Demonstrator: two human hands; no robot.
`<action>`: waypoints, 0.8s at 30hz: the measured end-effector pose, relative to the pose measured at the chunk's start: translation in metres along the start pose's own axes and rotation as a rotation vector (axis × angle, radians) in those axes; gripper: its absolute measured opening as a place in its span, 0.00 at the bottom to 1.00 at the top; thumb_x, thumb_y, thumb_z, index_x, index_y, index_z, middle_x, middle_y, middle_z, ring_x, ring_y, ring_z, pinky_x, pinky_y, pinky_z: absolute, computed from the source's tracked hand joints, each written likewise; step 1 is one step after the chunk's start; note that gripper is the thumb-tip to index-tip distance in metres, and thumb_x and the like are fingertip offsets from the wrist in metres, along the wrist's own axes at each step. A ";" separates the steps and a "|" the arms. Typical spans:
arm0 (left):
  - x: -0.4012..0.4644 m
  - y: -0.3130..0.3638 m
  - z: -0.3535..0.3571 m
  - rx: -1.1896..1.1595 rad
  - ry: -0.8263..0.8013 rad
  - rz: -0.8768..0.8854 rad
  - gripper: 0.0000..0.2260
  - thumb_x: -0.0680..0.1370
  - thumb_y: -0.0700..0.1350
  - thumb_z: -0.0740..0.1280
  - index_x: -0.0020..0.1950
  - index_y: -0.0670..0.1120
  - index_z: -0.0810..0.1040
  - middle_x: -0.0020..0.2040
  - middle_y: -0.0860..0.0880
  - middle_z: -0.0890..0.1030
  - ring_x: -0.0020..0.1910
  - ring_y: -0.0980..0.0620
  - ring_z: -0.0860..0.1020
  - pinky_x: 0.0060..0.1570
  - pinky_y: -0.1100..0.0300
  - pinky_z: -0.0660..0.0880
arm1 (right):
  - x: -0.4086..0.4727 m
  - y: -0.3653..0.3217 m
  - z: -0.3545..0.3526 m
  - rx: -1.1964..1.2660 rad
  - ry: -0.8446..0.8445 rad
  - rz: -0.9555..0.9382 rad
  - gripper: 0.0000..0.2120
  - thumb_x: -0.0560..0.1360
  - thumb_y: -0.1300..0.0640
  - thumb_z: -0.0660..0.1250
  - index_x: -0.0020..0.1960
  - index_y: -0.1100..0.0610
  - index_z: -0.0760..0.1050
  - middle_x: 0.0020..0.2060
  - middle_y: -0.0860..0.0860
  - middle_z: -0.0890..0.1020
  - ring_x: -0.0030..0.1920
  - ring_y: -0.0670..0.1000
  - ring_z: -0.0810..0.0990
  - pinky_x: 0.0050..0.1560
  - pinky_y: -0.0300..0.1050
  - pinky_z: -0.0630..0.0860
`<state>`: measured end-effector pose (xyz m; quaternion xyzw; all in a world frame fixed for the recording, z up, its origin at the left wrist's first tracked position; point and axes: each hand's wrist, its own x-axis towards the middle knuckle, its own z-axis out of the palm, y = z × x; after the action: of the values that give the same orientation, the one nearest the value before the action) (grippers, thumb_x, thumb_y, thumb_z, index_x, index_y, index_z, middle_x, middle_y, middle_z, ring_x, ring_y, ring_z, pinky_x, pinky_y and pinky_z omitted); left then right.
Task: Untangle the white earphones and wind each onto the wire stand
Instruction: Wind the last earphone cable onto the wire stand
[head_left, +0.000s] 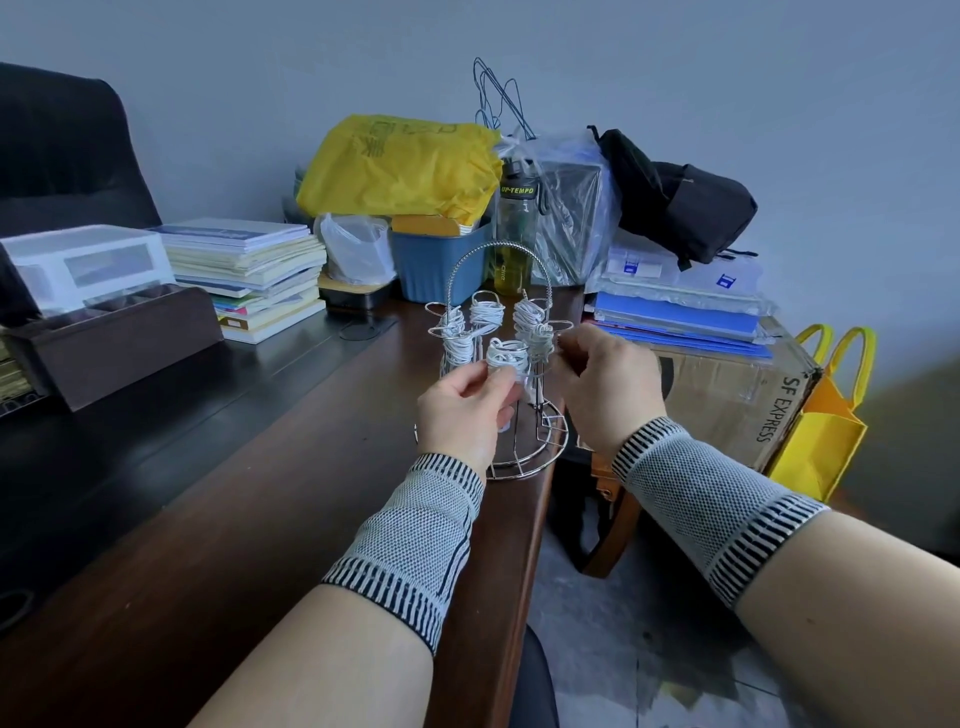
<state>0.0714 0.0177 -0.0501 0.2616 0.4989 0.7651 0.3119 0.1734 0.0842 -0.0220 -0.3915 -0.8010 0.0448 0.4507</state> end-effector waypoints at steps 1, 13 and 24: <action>0.000 0.000 0.000 0.003 0.002 0.000 0.04 0.75 0.38 0.72 0.43 0.47 0.81 0.38 0.48 0.84 0.39 0.54 0.82 0.41 0.62 0.79 | 0.002 -0.001 -0.001 -0.019 0.029 -0.123 0.07 0.76 0.58 0.69 0.51 0.60 0.82 0.41 0.55 0.84 0.39 0.55 0.82 0.40 0.38 0.70; 0.001 0.000 -0.003 -0.041 -0.045 -0.051 0.03 0.76 0.37 0.71 0.44 0.45 0.80 0.32 0.52 0.83 0.34 0.58 0.81 0.37 0.66 0.77 | 0.069 -0.038 -0.026 -0.493 -0.456 -0.522 0.09 0.78 0.51 0.64 0.54 0.50 0.82 0.47 0.46 0.83 0.50 0.50 0.76 0.55 0.42 0.72; 0.002 -0.001 -0.006 -0.066 -0.049 -0.058 0.03 0.75 0.38 0.72 0.47 0.44 0.80 0.32 0.53 0.83 0.34 0.59 0.81 0.40 0.65 0.78 | 0.093 -0.063 -0.018 -0.575 -0.816 -0.429 0.12 0.77 0.49 0.67 0.59 0.51 0.80 0.50 0.45 0.79 0.52 0.47 0.77 0.61 0.45 0.75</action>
<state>0.0664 0.0160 -0.0531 0.2549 0.4730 0.7652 0.3546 0.1235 0.0972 0.0794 -0.2775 -0.9528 -0.1205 -0.0231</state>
